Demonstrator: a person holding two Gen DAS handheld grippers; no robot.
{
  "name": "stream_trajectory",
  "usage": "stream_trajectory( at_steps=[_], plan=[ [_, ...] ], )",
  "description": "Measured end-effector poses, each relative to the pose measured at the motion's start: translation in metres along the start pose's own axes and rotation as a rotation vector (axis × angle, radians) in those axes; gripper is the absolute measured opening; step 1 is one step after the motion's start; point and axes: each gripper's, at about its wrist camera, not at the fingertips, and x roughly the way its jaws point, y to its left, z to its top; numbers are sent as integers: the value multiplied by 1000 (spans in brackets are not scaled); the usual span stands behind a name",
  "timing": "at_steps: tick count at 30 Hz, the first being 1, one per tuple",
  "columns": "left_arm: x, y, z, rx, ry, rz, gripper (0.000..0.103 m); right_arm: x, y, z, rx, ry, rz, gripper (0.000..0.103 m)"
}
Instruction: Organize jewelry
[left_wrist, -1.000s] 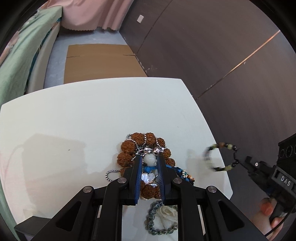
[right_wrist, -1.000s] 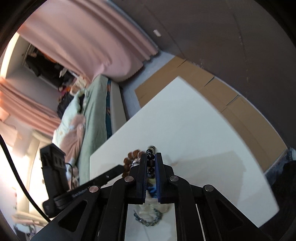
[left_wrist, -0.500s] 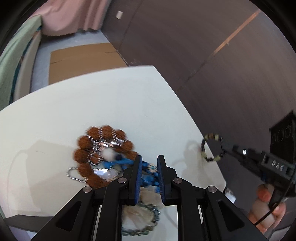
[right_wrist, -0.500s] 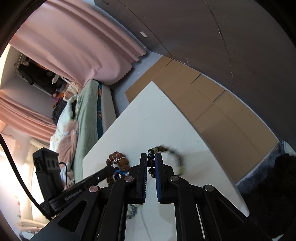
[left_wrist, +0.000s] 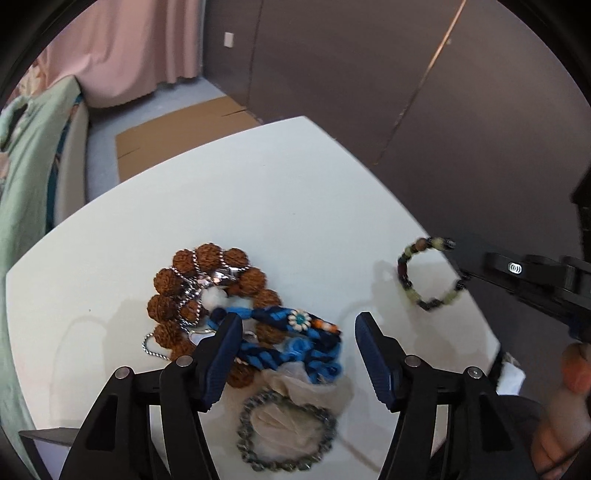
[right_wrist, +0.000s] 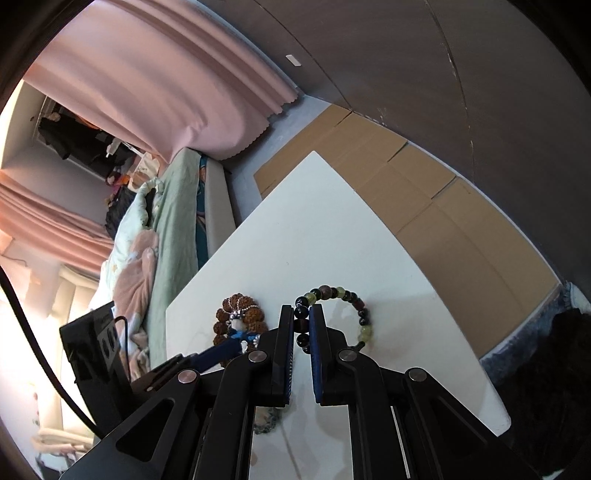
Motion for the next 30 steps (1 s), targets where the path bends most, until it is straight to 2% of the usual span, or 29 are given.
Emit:
stream_trajectory(
  at_steps=[2, 5, 8, 14, 17, 18, 19, 22, 25, 27, 30],
  plan=[
    [7, -5, 0, 22, 4, 30, 65, 1, 2, -2, -1, 5, -2, 10],
    [15, -22, -3, 110, -14, 124, 65, 3, 3, -2, -3, 10, -8, 10],
    [17, -31, -10, 171, -27, 177, 64, 3, 2, -2, 6, 9, -13, 10],
    [13, -35, -19, 227, -43, 216, 50, 3, -3, 0, 21, 11, -25, 10],
    [7, -30, -16, 205, -55, 182, 37, 5, -5, 0, 23, 17, -30, 10],
    [3, -27, -15, 190, -62, 163, 27, 5, -5, 1, 23, 18, -32, 10],
    [-1, -23, -12, 172, -70, 149, 8, 5, -6, 1, 23, 19, -32, 10],
    [-12, -3, -1, 74, -79, 45, 4, 4, -6, 0, 24, 20, -35, 10],
    [-25, 14, 4, 5, -109, -1, 4, 6, -6, -2, 26, 23, -39, 10],
    [-35, 28, 7, -57, -120, -83, 4, 7, -5, -2, 24, 28, -38, 10],
    [-53, 41, 8, -110, -152, -124, 3, 10, -1, -2, 15, 34, -34, 10]
  ],
)
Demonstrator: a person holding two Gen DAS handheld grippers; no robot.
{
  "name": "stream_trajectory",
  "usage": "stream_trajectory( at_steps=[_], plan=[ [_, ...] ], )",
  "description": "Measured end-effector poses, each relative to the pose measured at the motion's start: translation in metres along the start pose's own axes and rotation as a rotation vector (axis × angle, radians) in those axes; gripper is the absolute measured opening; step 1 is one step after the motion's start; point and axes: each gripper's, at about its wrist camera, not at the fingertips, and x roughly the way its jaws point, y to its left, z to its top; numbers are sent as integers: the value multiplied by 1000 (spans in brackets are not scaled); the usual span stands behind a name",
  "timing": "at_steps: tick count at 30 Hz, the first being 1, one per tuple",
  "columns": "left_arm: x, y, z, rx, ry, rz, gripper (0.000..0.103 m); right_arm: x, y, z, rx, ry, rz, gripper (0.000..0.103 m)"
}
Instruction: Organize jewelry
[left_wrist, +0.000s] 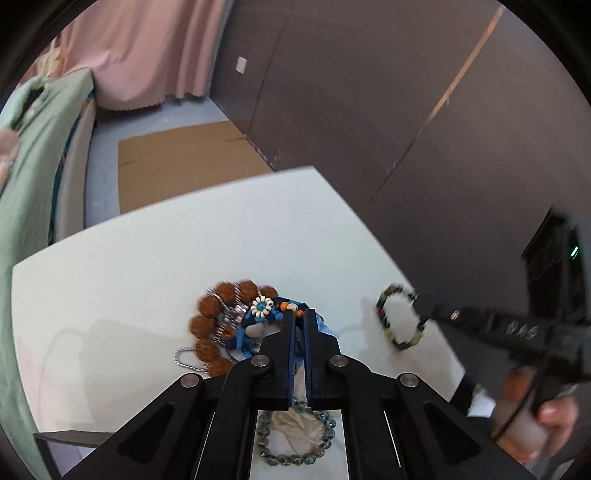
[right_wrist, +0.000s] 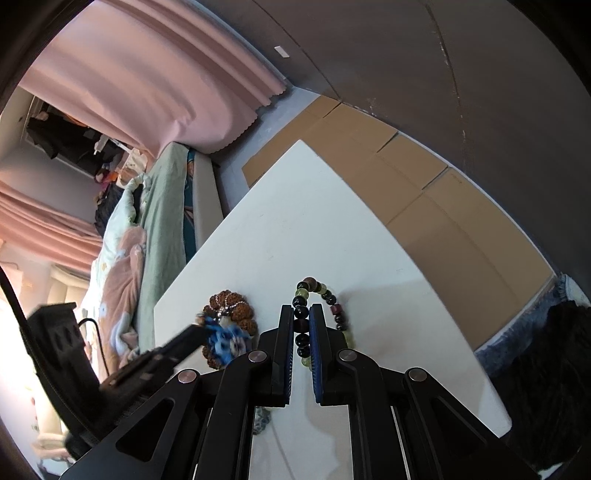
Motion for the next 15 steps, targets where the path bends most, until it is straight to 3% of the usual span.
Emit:
stream_trajectory(
  at_steps=[4, 10, 12, 15],
  plan=[
    [-25, 8, 7, -46, -45, -49, 0, 3, 6, -2, -13, 6, 15, 10],
    [-65, 19, 9, -78, -132, -53, 0, 8, 23, -4, -45, 6, 63, 10],
    [-68, 22, 7, -77, -133, -38, 0, 10, 31, -6, -60, 9, 79, 10],
    [-51, 25, 5, -132, -67, -83, 0, 16, 41, -9, -68, 20, 99, 10]
  ],
)
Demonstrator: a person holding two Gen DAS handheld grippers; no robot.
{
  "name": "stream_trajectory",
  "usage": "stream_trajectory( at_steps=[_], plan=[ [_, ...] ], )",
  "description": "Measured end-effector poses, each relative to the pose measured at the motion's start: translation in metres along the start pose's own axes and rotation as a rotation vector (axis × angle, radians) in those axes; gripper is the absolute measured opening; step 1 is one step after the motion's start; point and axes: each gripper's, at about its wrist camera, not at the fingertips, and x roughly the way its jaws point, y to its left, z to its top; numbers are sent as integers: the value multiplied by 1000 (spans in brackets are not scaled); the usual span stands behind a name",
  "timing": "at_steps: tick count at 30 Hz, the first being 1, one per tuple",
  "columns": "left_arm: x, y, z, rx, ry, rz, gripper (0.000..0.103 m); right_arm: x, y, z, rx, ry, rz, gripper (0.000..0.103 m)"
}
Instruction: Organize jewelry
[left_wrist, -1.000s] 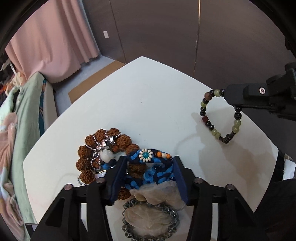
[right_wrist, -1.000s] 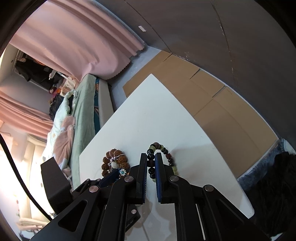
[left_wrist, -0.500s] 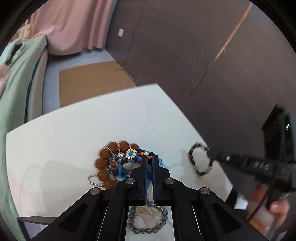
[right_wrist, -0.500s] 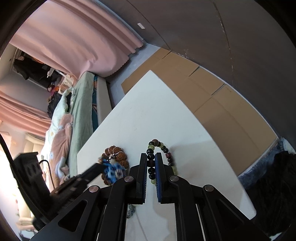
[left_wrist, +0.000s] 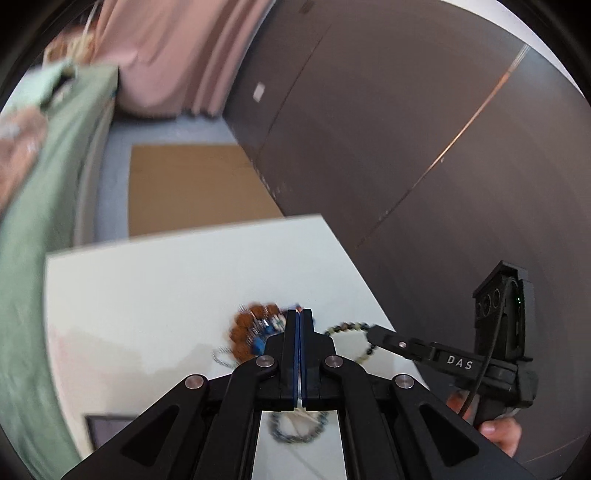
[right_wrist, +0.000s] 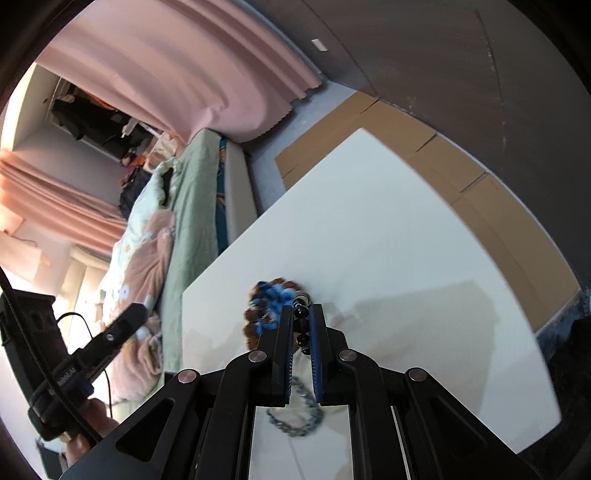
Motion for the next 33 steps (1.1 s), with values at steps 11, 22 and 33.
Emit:
stream_trajectory(
  at_steps=[11, 22, 33],
  plan=[
    [34, -21, -2, -40, 74, 36, 90, -11, -6, 3, 20, -29, 17, 10],
    [84, -30, 4, 57, 114, 247, 73, -38, -36, 10, 89, -64, 65, 10],
    [95, -29, -7, 150, 119, 320, 19, -42, -40, 13, 94, -57, 96, 10]
  ],
)
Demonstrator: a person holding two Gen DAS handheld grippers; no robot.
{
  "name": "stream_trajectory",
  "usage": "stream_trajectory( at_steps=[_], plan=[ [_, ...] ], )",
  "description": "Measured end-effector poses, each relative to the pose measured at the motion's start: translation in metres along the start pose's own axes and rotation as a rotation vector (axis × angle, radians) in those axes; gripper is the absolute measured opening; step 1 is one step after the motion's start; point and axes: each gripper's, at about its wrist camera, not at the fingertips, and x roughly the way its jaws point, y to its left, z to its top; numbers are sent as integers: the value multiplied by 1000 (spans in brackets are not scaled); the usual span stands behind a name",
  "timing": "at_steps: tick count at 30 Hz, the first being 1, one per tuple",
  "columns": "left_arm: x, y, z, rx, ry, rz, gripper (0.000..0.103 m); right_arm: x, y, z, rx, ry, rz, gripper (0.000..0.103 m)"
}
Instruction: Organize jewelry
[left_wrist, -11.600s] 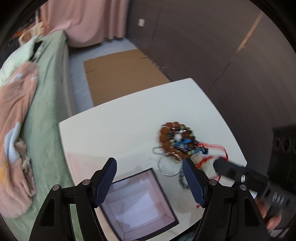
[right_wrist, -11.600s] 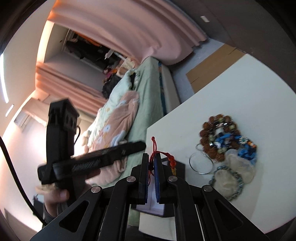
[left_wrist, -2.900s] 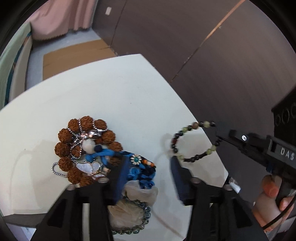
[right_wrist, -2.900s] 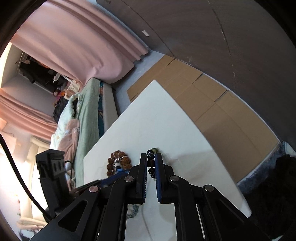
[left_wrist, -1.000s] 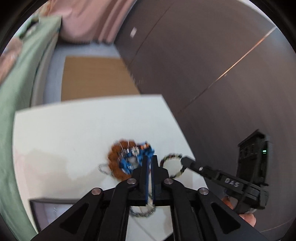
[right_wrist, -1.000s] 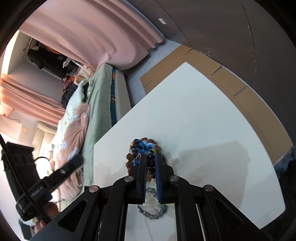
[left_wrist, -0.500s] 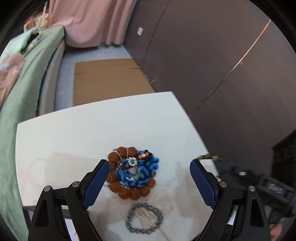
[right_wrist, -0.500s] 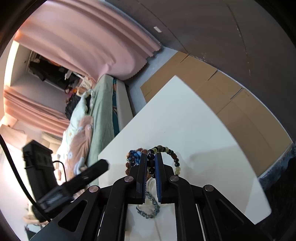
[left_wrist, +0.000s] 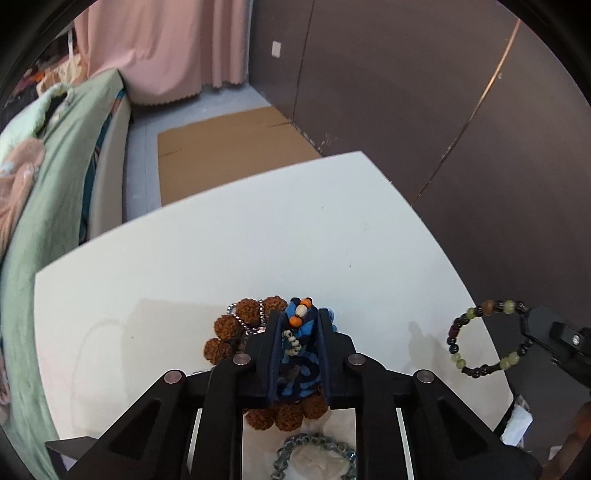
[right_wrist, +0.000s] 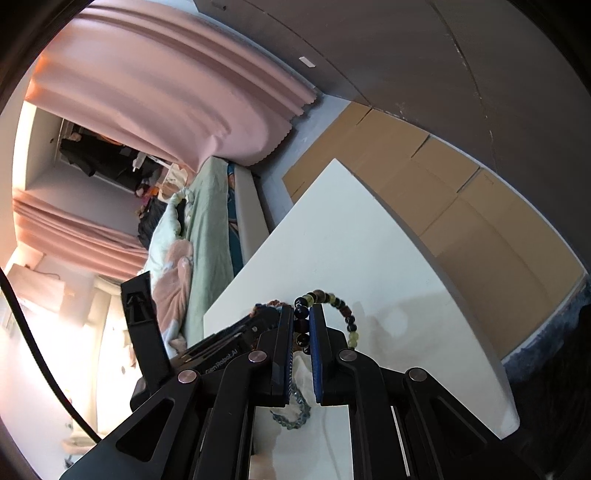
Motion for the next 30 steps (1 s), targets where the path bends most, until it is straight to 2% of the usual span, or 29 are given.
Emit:
stream_trajectory(
  at_steps=[8, 17, 23, 30],
  plan=[
    [-68, 25, -5, -44, -111, -42, 16, 14, 15, -3, -32, 28, 46, 10],
    [-153, 63, -25, -106, -246, -66, 15, 43, 62, -26, -135, 77, 135, 10],
    [-181, 82, -39, -144, -284, -62, 15, 61, 98, -49, -236, 120, 188, 10],
    [-195, 110, -55, -195, -296, -40, 15, 79, 140, -86, -370, 198, 274, 10]
  ],
)
